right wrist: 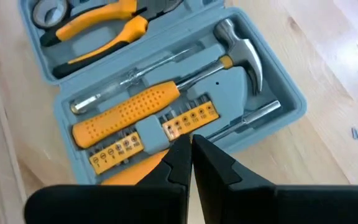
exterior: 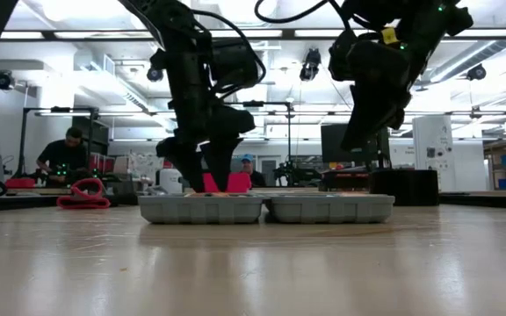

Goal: Prefit tool cases
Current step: Remove the tape measure from the gray tool box

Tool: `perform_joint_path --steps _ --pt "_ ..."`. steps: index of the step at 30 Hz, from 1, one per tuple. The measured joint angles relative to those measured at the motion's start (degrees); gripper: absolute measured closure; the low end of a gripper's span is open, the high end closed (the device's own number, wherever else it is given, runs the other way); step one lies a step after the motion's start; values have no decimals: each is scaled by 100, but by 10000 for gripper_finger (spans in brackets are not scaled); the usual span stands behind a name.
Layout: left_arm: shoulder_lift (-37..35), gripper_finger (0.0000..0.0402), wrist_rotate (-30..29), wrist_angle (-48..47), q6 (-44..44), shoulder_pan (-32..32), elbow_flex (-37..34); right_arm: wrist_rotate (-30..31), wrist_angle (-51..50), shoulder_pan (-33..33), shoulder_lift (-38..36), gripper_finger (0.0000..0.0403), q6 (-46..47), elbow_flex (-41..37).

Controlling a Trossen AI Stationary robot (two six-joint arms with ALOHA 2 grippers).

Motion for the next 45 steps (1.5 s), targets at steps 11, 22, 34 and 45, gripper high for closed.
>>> perform_joint_path --steps 11,22,34,45 --pt "33 119 71 -579 101 -1 274 -4 -21 0 8 403 -71 0" --pt "37 117 -59 -916 127 -2 324 -11 -24 38 17 403 -78 0" --pt "42 111 193 -659 107 103 135 -9 41 87 17 403 -96 0" --pt "45 109 1045 8 119 269 -73 -19 120 87 23 403 -140 -2"
